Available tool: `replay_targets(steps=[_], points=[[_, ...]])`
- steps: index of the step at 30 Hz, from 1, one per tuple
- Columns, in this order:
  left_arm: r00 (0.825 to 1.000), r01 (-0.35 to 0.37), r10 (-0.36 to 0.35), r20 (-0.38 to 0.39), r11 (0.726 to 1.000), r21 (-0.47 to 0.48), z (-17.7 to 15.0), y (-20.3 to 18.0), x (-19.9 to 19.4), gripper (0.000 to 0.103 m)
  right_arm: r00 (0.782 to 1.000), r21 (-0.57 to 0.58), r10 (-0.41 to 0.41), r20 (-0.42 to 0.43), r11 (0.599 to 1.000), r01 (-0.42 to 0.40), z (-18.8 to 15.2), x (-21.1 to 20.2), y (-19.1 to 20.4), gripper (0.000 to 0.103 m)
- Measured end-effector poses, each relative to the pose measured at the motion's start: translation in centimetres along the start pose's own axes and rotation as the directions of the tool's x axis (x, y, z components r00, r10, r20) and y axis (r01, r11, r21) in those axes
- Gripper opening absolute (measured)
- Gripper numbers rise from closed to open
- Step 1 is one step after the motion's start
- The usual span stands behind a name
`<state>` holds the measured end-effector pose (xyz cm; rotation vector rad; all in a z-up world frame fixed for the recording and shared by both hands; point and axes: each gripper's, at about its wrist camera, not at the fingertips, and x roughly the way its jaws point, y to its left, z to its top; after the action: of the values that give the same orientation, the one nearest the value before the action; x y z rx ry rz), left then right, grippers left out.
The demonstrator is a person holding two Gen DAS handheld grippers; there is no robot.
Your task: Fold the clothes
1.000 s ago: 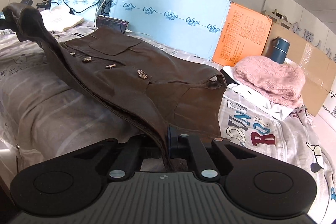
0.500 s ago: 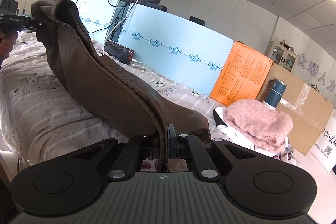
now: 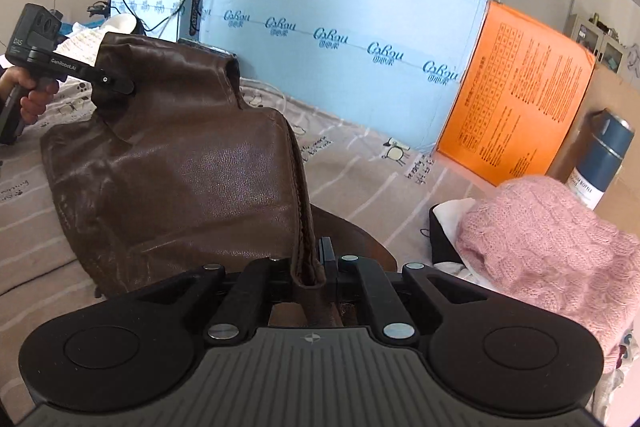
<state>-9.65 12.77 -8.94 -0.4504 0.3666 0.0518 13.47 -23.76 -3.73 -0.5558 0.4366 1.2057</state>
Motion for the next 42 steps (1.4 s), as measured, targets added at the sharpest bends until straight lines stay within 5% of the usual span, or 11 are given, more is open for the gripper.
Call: replay_targets(steps=[4, 8, 11, 13, 15, 22, 27, 30, 34, 39, 42], points=[[0.998, -0.059, 0.058, -0.026, 0.998, -0.031, -0.4, 1.3, 1.0, 0.011, 0.999, 0.063, 0.020, -0.038, 0.998, -0.017, -0.5, 2.7, -1.7, 0.008], [0.994, -0.092, 0.087, -0.060, 0.992, -0.087, -0.6, 2.8, 1.1, 0.025, 1.000, 0.222, -0.004, 0.006, 0.975, 0.003, -2.0, 3.1, -2.9, 0.042], [0.996, -0.060, 0.055, -0.067, 0.994, -0.087, -0.6, 2.8, 0.7, 0.050, 0.998, 0.352, -0.032, 0.053, 0.936, 0.012, -3.5, 2.6, -3.2, 0.047], [0.996, -0.056, 0.052, -0.071, 0.997, -0.058, -0.6, 2.2, 0.2, 0.084, 0.995, 0.436, -0.055, 0.081, 0.900, 0.014, -4.4, 2.2, -3.5, 0.059], [0.995, -0.075, 0.074, -0.068, 0.997, -0.007, -0.6, 1.5, -0.4, 0.089, 0.991, 0.516, -0.079, 0.108, 0.857, 0.012, -5.4, 1.9, -3.7, 0.064], [0.988, -0.138, 0.140, -0.072, 0.990, 0.024, -0.9, 0.9, -1.5, 0.089, 0.977, 0.623, -0.168, 0.132, 0.781, 0.050, -6.7, 0.9, -2.7, 0.063], [0.980, -0.194, 0.196, -0.034, 0.979, 0.066, -1.5, 0.1, -2.4, 0.085, 0.964, 0.684, -0.221, 0.151, 0.727, 0.059, -7.5, 0.6, -2.3, 0.035], [0.980, -0.190, 0.195, -0.028, 0.973, 0.130, -1.7, -0.8, -2.0, 0.039, 0.954, 0.719, -0.253, 0.161, 0.692, 0.062, -7.9, 0.4, -2.0, 0.026], [0.985, -0.155, 0.166, -0.051, 0.972, 0.177, -1.9, -1.6, -0.6, 0.017, 0.940, 0.763, -0.296, 0.170, 0.643, 0.064, -8.6, 0.1, -1.6, 0.019], [0.975, -0.221, 0.216, 0.046, 0.958, 0.183, -1.2, -1.7, -1.7, 0.014, 0.931, 0.800, -0.297, 0.211, 0.600, 0.011, -9.4, -0.3, -1.9, 0.018], [0.939, -0.344, 0.341, 0.046, 0.927, 0.148, -1.2, -0.8, -1.6, 0.032, 0.931, 0.821, -0.285, 0.230, 0.570, -0.028, -10.0, -0.3, -2.4, 0.039]])
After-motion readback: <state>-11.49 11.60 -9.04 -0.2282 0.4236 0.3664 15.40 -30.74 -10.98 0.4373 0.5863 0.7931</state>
